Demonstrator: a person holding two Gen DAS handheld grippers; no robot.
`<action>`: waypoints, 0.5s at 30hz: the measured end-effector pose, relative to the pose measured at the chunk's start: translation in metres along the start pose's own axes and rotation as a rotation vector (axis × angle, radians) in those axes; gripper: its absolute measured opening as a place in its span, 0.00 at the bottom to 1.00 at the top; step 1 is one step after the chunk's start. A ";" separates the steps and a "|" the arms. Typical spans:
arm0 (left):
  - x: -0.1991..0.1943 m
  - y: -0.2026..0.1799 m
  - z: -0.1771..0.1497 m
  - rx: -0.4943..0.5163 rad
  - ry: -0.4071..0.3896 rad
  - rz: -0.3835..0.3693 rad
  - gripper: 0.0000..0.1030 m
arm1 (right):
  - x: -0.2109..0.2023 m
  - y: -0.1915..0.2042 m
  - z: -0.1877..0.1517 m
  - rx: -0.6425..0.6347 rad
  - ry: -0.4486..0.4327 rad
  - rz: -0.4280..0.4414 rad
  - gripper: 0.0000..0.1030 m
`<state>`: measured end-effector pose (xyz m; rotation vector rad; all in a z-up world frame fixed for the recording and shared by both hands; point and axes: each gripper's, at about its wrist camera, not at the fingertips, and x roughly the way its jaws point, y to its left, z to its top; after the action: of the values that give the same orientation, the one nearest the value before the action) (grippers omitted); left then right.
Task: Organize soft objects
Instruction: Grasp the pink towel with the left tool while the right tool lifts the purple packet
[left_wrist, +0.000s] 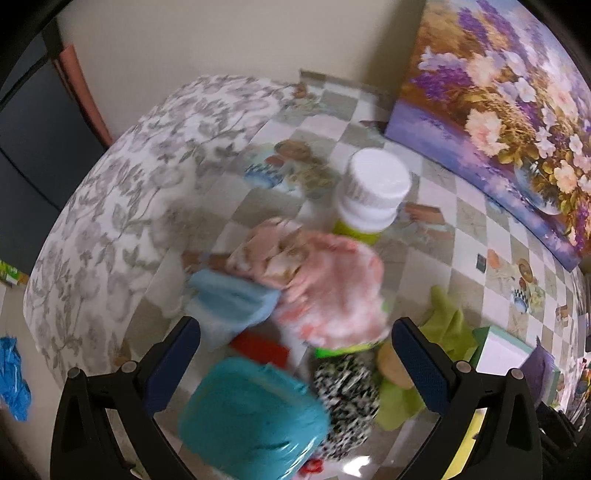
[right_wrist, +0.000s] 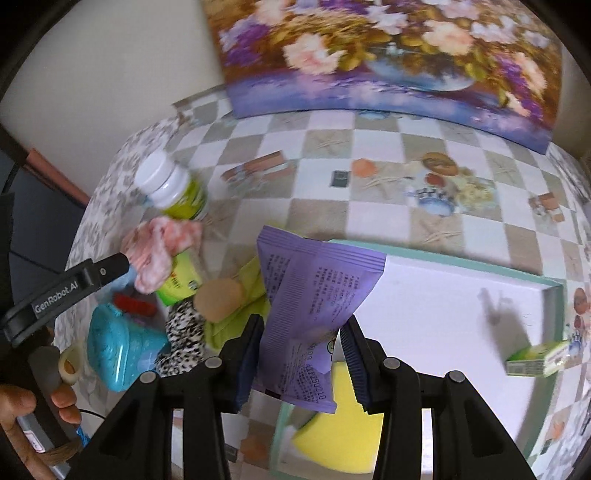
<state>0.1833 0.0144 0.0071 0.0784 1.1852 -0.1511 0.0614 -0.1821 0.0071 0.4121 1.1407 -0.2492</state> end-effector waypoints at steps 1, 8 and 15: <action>0.001 -0.004 0.003 0.005 -0.009 0.005 1.00 | -0.003 -0.003 0.002 0.005 -0.007 -0.001 0.44; 0.019 -0.029 0.018 0.048 -0.049 0.026 1.00 | -0.014 -0.018 0.011 0.024 -0.047 0.001 0.44; 0.045 -0.040 0.021 0.077 -0.031 0.067 0.80 | -0.015 -0.027 0.017 0.041 -0.052 0.004 0.44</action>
<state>0.2125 -0.0316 -0.0257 0.1828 1.1448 -0.1379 0.0584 -0.2143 0.0213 0.4420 1.0845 -0.2788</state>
